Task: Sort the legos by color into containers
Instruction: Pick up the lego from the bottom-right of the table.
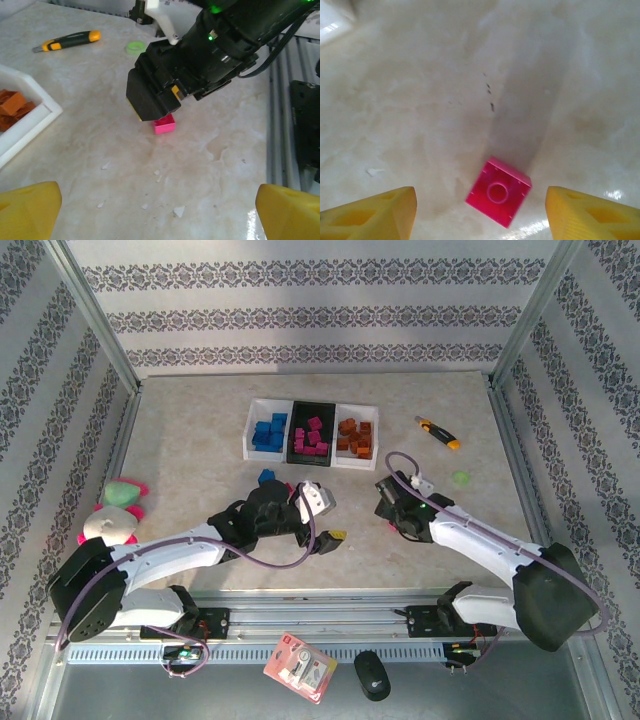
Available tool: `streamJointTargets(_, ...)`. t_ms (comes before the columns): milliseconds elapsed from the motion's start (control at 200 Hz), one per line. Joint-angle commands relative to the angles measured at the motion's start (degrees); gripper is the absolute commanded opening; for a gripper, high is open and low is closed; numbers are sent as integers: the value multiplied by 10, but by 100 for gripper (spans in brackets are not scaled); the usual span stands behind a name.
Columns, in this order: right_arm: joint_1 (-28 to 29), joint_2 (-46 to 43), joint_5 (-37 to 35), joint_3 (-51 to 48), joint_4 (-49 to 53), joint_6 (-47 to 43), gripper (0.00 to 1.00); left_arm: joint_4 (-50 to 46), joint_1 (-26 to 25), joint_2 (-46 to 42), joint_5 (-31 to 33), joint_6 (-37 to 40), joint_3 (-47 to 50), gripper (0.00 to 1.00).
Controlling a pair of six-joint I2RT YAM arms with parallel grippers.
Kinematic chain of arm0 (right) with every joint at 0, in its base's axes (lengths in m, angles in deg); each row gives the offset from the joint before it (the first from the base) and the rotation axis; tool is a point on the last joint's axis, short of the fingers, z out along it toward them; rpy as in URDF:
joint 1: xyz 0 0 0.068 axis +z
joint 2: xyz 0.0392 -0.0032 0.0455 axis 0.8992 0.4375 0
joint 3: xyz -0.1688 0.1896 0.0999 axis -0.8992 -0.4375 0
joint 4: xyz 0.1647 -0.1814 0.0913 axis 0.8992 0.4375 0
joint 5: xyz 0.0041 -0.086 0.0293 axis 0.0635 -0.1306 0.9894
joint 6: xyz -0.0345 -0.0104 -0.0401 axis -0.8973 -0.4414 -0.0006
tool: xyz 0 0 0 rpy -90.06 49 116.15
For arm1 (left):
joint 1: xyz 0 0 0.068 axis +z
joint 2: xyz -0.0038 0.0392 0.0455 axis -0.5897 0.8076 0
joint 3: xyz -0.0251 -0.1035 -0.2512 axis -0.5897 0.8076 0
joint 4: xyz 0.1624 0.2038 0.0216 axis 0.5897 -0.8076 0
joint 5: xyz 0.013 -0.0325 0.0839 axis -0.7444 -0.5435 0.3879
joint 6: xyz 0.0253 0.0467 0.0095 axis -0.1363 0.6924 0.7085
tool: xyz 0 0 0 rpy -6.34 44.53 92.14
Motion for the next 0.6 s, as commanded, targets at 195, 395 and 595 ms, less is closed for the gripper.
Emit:
streamJointTargets(195, -21, 51, 34, -13, -30, 46, 66, 14, -2, 2, -43, 19, -12, 100)
streamJointTargets(395, -40, 81, 41, -6, -38, 30, 56, 15, -2, -2, -40, 11, -7, 100)
streamJointTargets(595, -54, 105, 55, -3, -51, 11, 45, 0, -2, -1, -29, 3, -14, 100)
